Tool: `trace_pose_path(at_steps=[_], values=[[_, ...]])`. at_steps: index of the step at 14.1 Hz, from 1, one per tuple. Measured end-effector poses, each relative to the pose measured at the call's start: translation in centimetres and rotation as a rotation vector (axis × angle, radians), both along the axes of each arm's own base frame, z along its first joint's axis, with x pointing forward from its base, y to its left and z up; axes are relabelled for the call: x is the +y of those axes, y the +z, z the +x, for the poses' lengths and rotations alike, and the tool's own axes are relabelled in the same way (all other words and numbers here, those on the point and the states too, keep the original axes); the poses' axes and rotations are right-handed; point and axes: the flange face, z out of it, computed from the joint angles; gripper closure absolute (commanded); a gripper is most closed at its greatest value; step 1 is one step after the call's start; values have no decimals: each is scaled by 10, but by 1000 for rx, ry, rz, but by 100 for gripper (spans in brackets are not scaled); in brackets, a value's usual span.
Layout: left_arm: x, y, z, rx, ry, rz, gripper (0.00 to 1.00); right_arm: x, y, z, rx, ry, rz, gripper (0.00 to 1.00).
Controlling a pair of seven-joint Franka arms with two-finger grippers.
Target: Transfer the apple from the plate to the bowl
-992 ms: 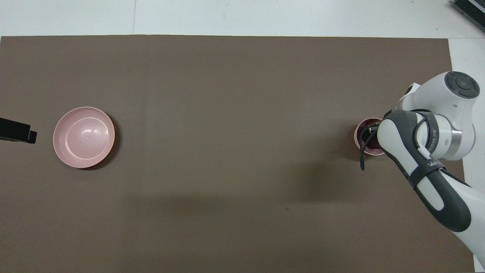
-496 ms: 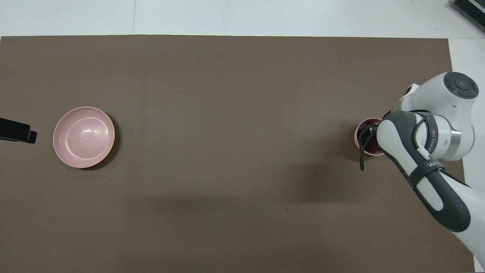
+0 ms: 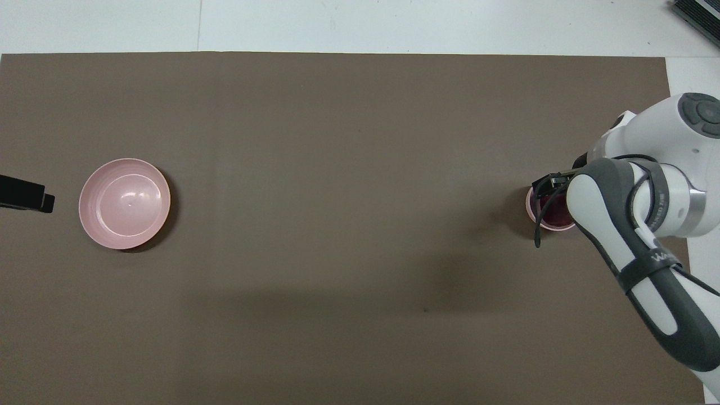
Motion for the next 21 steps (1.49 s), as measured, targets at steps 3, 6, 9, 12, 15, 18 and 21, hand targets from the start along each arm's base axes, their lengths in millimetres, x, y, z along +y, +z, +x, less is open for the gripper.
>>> trace_pose_path(at_steps=[3,6,9,12,15,18,21], values=[[0,0,0,0,0,0,0,28,50,-13,-14,-63,-11,0],[0,0,0,0,0,0,0,21,102,-26,-28,-88,-27,0],[0,0,0,0,0,0,0,12,157,-46,-33,-101,-20,0],[0,0,0,0,0,0,0,9,203,-68,-21,-104,-14,0],[0,0,0,0,0,0,0,9,247,-83,-4,-134,-17,0],[0,0,0,0,0,0,0,9,270,-91,-9,-142,-16,0],[0,0,0,0,-1,0,0,3,279,-97,-19,-151,-13,0]])
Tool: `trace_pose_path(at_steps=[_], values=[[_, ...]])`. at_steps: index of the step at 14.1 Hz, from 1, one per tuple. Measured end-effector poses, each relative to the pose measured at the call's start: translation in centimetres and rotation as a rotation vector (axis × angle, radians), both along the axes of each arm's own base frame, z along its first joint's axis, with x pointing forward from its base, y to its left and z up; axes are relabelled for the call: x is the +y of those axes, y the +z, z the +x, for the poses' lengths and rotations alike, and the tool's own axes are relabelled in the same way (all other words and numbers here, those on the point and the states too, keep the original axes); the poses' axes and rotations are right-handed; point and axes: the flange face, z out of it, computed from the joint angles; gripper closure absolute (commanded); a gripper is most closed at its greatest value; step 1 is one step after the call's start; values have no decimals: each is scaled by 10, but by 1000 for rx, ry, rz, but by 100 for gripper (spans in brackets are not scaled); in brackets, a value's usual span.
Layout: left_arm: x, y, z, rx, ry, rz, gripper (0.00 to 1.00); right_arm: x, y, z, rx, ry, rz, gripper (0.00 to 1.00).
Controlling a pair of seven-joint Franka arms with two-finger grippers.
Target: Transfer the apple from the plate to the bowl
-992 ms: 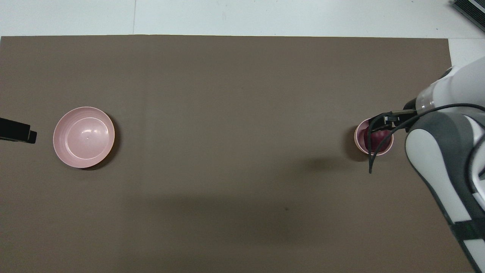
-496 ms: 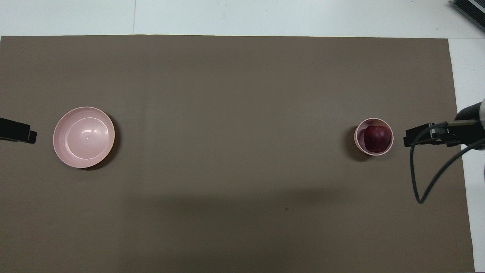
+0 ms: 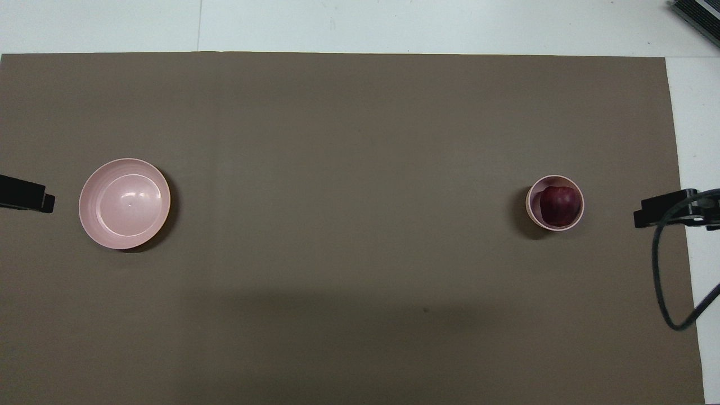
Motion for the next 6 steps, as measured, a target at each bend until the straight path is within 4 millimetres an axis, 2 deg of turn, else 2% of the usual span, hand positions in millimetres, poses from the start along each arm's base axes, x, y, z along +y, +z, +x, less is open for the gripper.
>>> trace_pose_path(at_steps=[3,6], values=[[0,0,0,0,0,0,0,-7,-4,-4,11,4,2,0],[0,-1,0,3,0,0,0,-33,-9,-11,23,10,9,0]])
